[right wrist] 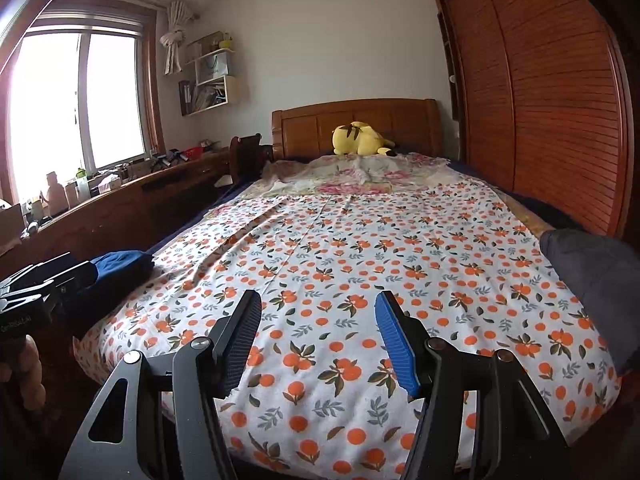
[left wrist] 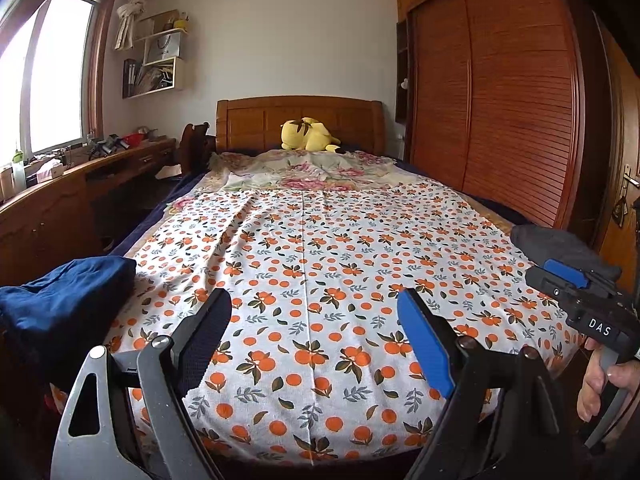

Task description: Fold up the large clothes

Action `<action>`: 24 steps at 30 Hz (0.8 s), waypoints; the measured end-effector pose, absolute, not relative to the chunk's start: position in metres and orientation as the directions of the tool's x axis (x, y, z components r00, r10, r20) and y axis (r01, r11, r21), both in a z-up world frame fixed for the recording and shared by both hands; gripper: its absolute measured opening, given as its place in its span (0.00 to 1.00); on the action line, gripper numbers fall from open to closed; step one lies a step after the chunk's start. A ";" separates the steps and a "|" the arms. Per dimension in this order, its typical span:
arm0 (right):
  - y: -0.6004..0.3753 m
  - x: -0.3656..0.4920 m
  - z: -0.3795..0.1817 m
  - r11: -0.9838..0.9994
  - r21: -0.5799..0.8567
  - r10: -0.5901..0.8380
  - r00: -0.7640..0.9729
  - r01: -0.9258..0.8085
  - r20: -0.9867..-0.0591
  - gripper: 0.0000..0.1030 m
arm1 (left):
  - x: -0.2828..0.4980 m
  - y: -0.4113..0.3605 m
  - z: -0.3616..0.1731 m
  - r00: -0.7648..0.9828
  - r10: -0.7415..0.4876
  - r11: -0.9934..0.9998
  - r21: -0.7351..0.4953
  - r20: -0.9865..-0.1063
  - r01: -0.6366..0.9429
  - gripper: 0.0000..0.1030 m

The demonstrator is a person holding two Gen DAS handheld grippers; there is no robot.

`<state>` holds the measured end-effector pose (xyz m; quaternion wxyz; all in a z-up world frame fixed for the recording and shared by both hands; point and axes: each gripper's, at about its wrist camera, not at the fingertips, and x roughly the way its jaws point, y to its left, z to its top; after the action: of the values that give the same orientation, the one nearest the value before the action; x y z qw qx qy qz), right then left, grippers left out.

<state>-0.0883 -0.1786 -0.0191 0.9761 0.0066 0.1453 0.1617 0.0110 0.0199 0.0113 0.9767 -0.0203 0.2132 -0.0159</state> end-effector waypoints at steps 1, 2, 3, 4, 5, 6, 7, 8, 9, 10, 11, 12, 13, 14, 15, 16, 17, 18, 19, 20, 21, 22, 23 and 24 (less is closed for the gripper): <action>-0.178 -0.088 -0.019 0.948 0.059 0.317 0.906 -0.313 -0.282 0.60 | 0.011 0.021 0.011 0.908 -0.042 0.999 -0.049 -0.417 0.023 0.83; -0.178 -0.088 -0.019 0.948 0.058 0.317 0.905 -0.314 -0.283 0.60 | 0.011 0.021 0.011 0.908 -0.042 0.999 -0.050 -0.417 0.023 0.83; -0.177 -0.087 -0.020 0.947 0.057 0.318 0.904 -0.315 -0.285 0.60 | 0.011 0.020 0.011 0.908 -0.041 0.999 -0.048 -0.417 0.023 0.83; -0.178 -0.087 -0.020 0.947 0.056 0.319 0.904 -0.317 -0.285 0.60 | 0.011 0.020 0.011 0.908 -0.042 0.999 -0.048 -0.417 0.024 0.83; -0.178 -0.087 -0.020 0.947 0.055 0.319 0.904 -0.317 -0.286 0.60 | 0.011 0.021 0.011 0.908 -0.041 0.999 -0.048 -0.418 0.023 0.83; -0.178 -0.086 -0.020 0.946 0.055 0.321 0.903 -0.319 -0.287 0.60 | 0.011 0.021 0.011 0.907 -0.040 0.999 -0.049 -0.418 0.022 0.83; -0.178 -0.086 -0.020 0.946 0.055 0.322 0.902 -0.320 -0.286 0.60 | 0.012 0.021 0.011 0.907 -0.041 0.999 -0.050 -0.418 0.022 0.83; -0.179 -0.086 -0.020 0.946 0.055 0.322 0.903 -0.320 -0.286 0.60 | 0.012 0.021 0.011 0.907 -0.041 0.999 -0.050 -0.419 0.022 0.83; -0.179 -0.086 -0.020 0.945 0.055 0.323 0.902 -0.321 -0.286 0.60 | 0.012 0.021 0.011 0.908 -0.040 0.999 -0.049 -0.418 0.021 0.83; -0.179 -0.086 -0.020 0.945 0.056 0.324 0.902 -0.322 -0.285 0.60 | 0.012 0.021 0.010 0.908 -0.039 0.999 -0.048 -0.417 0.021 0.83; -0.179 -0.086 -0.020 0.945 0.056 0.323 0.902 -0.321 -0.286 0.60 | 0.012 0.021 0.010 0.908 -0.040 0.999 -0.047 -0.418 0.023 0.83; -0.179 -0.085 -0.020 0.945 0.057 0.323 0.902 -0.321 -0.286 0.60 | 0.012 0.021 0.010 0.908 -0.041 0.999 -0.048 -0.417 0.023 0.83; -0.180 -0.085 -0.020 0.945 0.058 0.324 0.902 -0.321 -0.286 0.60 | 0.012 0.021 0.010 0.908 -0.042 0.999 -0.047 -0.417 0.024 0.83; -0.180 -0.085 -0.020 0.945 0.058 0.324 0.902 -0.321 -0.285 0.60 | 0.012 0.021 0.009 0.908 -0.041 0.999 -0.045 -0.416 0.025 0.83; -0.180 -0.085 -0.020 0.945 0.059 0.324 0.902 -0.321 -0.285 0.60 | 0.012 0.020 0.009 0.908 -0.041 0.999 -0.044 -0.416 0.024 0.83; -0.180 -0.085 -0.020 0.945 0.059 0.325 0.902 -0.321 -0.285 0.60 | 0.012 0.019 0.009 0.908 -0.041 0.999 -0.044 -0.416 0.025 0.83; -0.181 -0.085 -0.021 0.945 0.060 0.325 0.902 -0.322 -0.285 0.60 | 0.012 0.020 0.009 0.908 -0.042 0.999 -0.044 -0.416 0.026 0.83; -0.180 -0.084 -0.020 0.945 0.060 0.325 0.902 -0.321 -0.284 0.60 | 0.012 0.019 0.009 0.908 -0.042 0.999 -0.044 -0.417 0.026 0.83; -0.180 -0.084 -0.020 0.945 0.061 0.325 0.902 -0.322 -0.285 0.60 | 0.012 0.019 0.009 0.908 -0.042 0.999 -0.044 -0.417 0.026 0.83; -0.181 -0.084 -0.021 0.944 0.060 0.327 0.901 -0.323 -0.284 0.60 | 0.012 0.019 0.009 0.908 -0.042 0.999 -0.043 -0.417 0.027 0.83; -0.181 -0.084 -0.021 0.944 0.060 0.327 0.902 -0.323 -0.283 0.60 | 0.012 0.019 0.009 0.908 -0.041 0.999 -0.044 -0.416 0.026 0.83; -0.181 -0.084 -0.022 0.944 0.059 0.327 0.902 -0.324 -0.282 0.60 | 0.012 0.019 0.009 0.908 -0.042 0.999 -0.045 -0.416 0.025 0.83; -0.181 -0.084 -0.022 0.944 0.057 0.327 0.902 -0.324 -0.281 0.60 | 0.012 0.019 0.009 0.908 -0.043 0.999 -0.046 -0.417 0.026 0.83; -0.181 -0.084 -0.023 0.944 0.055 0.326 0.903 -0.324 -0.281 0.60 | 0.012 0.019 0.009 0.908 -0.042 0.999 -0.045 -0.418 0.026 0.83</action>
<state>-0.0843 -0.1806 -0.0230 0.9753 0.0034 0.1447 0.1667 0.0121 0.0189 0.0087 0.9764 -0.0191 0.2142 -0.0173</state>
